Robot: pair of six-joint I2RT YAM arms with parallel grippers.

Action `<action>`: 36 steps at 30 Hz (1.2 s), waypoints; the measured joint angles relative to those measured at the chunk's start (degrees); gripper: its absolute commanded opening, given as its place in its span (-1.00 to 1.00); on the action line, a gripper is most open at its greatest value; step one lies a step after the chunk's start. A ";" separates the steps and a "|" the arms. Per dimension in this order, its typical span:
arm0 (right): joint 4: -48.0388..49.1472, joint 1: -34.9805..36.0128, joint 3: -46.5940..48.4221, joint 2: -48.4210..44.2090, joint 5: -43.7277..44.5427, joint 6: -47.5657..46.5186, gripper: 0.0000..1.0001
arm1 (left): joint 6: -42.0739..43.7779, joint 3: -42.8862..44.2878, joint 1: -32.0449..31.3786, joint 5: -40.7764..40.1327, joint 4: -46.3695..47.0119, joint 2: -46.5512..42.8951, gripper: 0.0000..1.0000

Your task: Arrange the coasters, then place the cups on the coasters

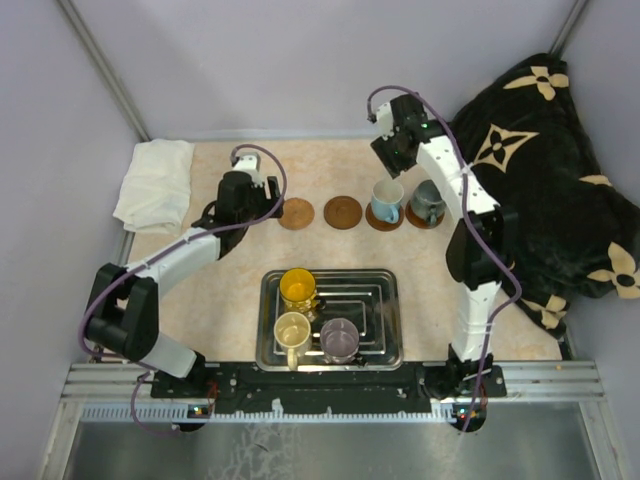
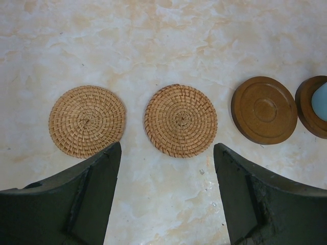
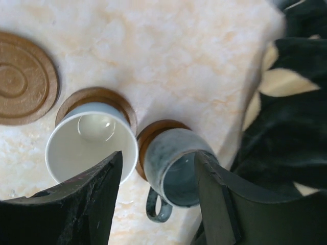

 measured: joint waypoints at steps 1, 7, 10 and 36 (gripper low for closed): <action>0.96 0.28 -0.42 -1.18 1.18 0.28 0.16 | 0.07 -0.07 0.00 0.00 0.00 -0.17 0.59; 12.37 1.25 -7.76 -9.70 10.01 4.59 -1.00 | 0.20 -0.42 0.00 0.00 0.28 -1.05 0.59; 20.15 1.20 -14.51 -14.64 12.52 8.92 -1.00 | 0.37 -0.81 0.00 0.07 0.33 -1.51 0.60; 7.15 22.38 -45.35 -39.32 -5.49 22.93 -0.19 | 0.79 -4.76 0.00 0.48 -0.55 -7.26 0.59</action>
